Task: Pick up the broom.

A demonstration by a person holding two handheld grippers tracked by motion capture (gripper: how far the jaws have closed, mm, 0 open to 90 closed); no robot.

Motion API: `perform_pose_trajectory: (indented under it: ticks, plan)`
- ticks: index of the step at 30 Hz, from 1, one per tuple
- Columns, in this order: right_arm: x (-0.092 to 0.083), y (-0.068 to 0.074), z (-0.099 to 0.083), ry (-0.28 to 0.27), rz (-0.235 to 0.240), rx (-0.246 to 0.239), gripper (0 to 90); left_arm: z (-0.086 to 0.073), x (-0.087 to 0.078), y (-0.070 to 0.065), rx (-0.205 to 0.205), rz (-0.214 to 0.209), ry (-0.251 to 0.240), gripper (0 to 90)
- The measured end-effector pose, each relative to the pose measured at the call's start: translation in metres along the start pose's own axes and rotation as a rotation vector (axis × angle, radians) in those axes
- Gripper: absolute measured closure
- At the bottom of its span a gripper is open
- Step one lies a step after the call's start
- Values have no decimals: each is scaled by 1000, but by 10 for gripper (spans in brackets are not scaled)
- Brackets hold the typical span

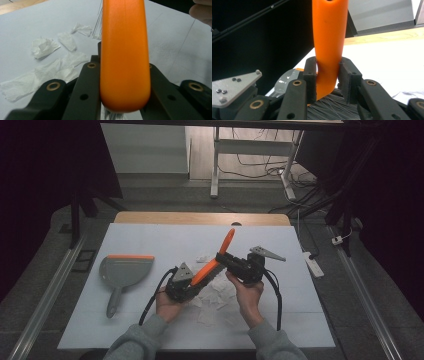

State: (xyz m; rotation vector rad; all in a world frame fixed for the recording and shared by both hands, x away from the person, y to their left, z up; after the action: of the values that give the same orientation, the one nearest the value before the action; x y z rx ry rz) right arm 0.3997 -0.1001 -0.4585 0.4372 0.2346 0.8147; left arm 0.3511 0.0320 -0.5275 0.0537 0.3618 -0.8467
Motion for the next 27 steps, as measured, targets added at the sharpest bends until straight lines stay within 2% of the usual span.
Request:
perform_pose_trajectory:
  ticks: [5,6,7,8,9,10,14,15,16,17,18,19,20,21,22,27]
  plan:
    - [0,0,0,42,-9,-72,544,2,-8,7,1,-1,20,805]
    - [0,0,0,42,-9,-72,544,2,-8,7,1,-1,20,805]
    - [-2,0,1,52,-14,-94,518,2,-10,8,9,3,27,805]
    - [-5,1,3,80,-9,-163,495,4,-16,11,32,4,47,805]
    - [-5,1,3,80,-9,-163,495,4,-16,11,32,4,47,805]
    - [-10,3,4,132,5,-238,466,4,-19,13,35,3,57,805]
    - [-21,9,4,256,51,-403,442,4,-29,19,72,5,133,805]
    - [-21,9,4,256,51,-403,442,4,-31,20,75,-6,153,805]
    - [-28,13,5,311,69,-484,437,5,-33,20,85,-12,169,805]
    - [-31,16,5,336,83,-525,438,6,-36,19,110,-27,221,804]
    - [-34,21,5,366,103,-556,438,6,-36,19,110,-27,221,804]
    - [-34,21,5,366,103,-556,437,6,-37,17,126,-34,243,804]
    - [-37,25,5,392,127,-589,437,7,-37,15,133,-43,265,804]
    - [-40,29,6,417,136,-623,434,7,-38,13,149,-44,283,804]
    - [-43,34,9,434,138,-667,434,8,-38,12,147,-55,293,804]
    - [-49,49,12,475,166,-749,421,5,-35,4,209,-78,377,804]
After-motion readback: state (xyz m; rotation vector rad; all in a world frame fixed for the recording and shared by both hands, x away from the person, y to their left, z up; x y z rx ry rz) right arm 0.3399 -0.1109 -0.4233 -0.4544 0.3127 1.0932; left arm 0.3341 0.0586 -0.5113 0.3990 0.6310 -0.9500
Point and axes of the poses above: each handheld gripper's, and its own axes: x roughly forward along the jaws, z roughly out of its top, y roughly to its left, the point moved 7 cm from there along x, roughly forward along the jaws, and after that the axes turned 11 degrees about -y, right-handed, at the moved point
